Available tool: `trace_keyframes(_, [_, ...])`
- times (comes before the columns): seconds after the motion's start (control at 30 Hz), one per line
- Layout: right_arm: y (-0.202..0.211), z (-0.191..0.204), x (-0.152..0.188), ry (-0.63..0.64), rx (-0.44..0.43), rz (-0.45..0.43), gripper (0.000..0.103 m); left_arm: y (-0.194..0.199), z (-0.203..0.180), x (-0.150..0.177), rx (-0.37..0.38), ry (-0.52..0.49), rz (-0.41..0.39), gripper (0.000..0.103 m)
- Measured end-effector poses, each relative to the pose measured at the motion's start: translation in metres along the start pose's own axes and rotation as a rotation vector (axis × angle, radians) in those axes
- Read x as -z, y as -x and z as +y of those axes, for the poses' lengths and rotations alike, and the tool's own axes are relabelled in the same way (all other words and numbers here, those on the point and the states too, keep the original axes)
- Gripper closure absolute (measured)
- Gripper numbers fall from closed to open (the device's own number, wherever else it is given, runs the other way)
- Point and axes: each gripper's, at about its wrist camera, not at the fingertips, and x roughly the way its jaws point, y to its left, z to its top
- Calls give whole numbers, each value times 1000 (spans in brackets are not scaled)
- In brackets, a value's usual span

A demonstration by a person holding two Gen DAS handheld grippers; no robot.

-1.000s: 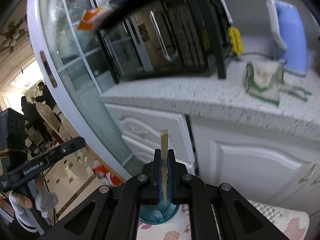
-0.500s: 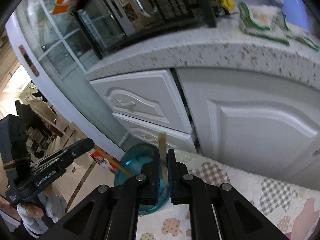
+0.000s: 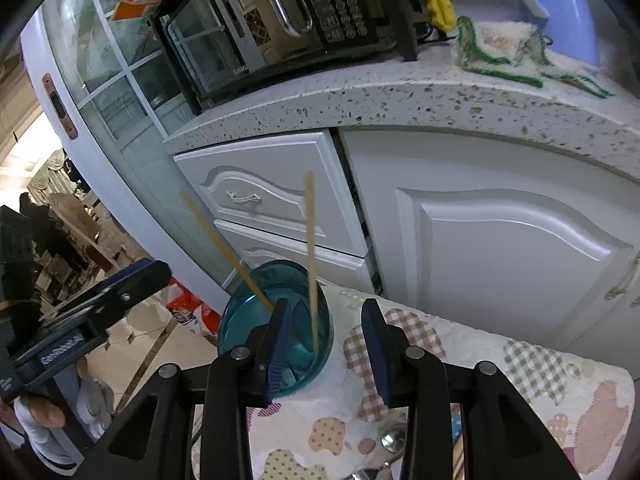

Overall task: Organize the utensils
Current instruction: 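Lower the chopsticks into the cup and open both tools, then move both tools back over the remaining utensils on the cloth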

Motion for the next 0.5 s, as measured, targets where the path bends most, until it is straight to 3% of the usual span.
trace_keyframes(0.27, [42, 2, 21, 7, 91, -78, 56, 26, -32, 27, 0, -69, -34, 41])
trace_keyframes(0.5, [79, -11, 49, -13, 172, -102, 49, 38, -70, 52, 59, -106, -27, 40])
